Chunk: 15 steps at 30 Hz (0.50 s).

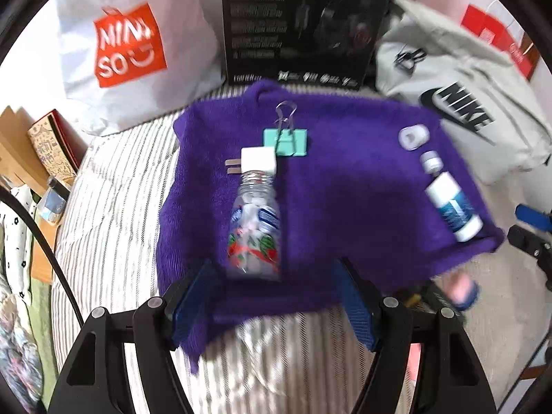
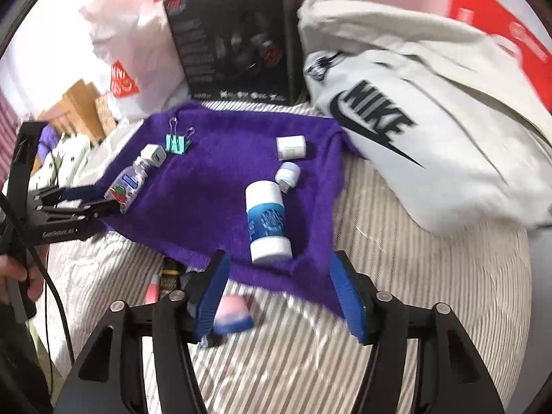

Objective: Organize rigid objects
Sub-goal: 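Set the candy jar on the towel with left tool while right places deodorant, then grasp the pink tube with left tool while right grasps pink-blue round container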

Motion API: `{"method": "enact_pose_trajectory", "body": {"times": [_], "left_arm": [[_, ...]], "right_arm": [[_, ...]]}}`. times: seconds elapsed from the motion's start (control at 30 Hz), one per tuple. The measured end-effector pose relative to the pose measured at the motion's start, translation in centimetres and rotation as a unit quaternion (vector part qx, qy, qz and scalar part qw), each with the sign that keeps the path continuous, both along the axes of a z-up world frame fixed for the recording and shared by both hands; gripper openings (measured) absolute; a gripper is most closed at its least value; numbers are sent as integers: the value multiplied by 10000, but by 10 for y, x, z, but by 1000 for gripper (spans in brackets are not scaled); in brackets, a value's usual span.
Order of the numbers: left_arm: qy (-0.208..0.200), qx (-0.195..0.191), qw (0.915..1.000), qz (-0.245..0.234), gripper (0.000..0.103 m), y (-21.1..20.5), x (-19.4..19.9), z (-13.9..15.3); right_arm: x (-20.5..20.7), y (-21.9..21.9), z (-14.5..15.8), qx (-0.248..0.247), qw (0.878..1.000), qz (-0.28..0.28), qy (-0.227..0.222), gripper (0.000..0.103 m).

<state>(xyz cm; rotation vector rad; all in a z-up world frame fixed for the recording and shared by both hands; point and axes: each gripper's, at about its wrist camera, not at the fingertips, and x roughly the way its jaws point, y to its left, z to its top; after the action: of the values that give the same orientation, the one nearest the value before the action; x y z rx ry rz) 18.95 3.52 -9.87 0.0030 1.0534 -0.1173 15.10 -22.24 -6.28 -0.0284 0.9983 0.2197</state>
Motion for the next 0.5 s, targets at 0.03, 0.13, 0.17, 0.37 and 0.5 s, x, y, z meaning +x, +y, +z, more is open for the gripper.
{"method": "enact_pose_trajectory", "body": {"times": [0.03,0.13,0.17,0.37,0.5], "left_arm": [[-69,-9,10000,5,71,-2,-9,4],[-117,-61,9999,39,71,-11,-31,7],[-107,-123,9999,33,71,-16,-39,6],[72,-352,9990,-268,71,-62,-78,-10],[278,-224,9980,-514,71,-89,-93,-27]], "right_arm": [[-8,-3,1,70,9999,-68,-36,62],[-30,-13,0,182,9995,-255,-37,62],[-40,-17,-2,214,9993,-320,-11,62],[-75,-28,-10,425,9980,-436,151,62],[-92,-29,-11,433,9982,-394,150,62]]}}
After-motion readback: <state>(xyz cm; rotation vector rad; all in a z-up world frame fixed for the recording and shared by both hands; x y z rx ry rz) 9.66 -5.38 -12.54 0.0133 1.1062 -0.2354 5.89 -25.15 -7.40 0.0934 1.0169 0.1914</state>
